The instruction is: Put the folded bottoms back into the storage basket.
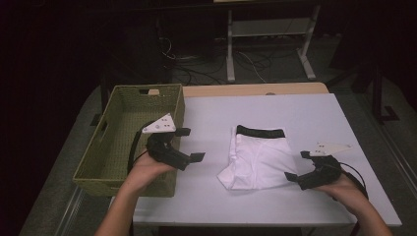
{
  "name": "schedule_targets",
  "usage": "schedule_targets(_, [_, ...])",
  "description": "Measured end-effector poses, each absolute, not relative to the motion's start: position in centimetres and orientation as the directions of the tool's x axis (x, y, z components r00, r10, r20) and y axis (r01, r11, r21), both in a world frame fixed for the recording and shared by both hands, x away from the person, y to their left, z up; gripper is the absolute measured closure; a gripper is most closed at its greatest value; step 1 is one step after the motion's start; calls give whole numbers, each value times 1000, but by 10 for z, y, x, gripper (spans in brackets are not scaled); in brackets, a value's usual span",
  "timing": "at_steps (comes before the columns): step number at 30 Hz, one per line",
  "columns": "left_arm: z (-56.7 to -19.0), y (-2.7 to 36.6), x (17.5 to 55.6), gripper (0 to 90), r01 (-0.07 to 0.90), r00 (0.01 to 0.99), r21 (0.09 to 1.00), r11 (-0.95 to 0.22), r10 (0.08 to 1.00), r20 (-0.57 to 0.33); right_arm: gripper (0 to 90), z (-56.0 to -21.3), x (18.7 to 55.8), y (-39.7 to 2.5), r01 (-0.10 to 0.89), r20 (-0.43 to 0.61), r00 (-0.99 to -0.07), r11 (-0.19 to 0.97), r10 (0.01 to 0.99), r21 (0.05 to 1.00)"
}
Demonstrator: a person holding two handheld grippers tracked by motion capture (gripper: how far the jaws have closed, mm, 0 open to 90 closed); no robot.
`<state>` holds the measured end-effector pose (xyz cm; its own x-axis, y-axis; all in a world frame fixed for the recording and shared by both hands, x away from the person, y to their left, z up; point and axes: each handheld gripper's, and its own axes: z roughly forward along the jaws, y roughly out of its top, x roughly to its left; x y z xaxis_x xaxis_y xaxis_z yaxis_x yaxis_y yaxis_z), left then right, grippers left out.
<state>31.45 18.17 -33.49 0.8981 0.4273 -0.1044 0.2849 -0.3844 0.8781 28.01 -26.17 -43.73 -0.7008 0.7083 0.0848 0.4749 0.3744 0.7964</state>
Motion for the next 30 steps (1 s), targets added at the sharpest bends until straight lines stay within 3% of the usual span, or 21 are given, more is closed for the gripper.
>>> schedule_targets(30, [-334, 127, 320, 7, 254, 926, 865, -432, 366, -89, 1, -435, 278, -263, 468, 82, -698, 366, 712, 805])
